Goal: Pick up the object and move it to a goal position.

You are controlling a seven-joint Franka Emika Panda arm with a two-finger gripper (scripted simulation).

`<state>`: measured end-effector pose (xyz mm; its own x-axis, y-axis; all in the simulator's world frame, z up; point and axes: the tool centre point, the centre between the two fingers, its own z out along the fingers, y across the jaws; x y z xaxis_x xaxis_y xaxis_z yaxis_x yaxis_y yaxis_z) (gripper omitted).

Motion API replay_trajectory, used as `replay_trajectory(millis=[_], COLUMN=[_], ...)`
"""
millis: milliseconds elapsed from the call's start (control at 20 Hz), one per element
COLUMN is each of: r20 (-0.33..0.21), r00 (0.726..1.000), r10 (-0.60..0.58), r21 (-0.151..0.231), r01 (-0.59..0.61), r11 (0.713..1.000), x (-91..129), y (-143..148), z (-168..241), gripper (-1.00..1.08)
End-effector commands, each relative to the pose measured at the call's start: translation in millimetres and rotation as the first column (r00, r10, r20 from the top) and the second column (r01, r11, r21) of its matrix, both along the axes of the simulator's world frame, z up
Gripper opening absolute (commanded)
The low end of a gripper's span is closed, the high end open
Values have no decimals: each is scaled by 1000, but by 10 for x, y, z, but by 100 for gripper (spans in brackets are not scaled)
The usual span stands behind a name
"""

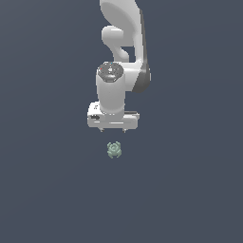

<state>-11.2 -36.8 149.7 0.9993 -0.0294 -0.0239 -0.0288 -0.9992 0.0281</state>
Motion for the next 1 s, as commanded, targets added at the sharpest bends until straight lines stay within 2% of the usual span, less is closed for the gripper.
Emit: replay_trajectory(millis=[0, 450, 950], r20=[0, -17, -11], r00=[1000, 1000, 999], r10=[0, 14, 35], r21=[0, 20, 21], r01=[0, -14, -35], r11=[1000, 1000, 999], x=[0, -54, 22], y=[0, 277, 232], z=[0, 58, -28], gripper=[100, 100, 100])
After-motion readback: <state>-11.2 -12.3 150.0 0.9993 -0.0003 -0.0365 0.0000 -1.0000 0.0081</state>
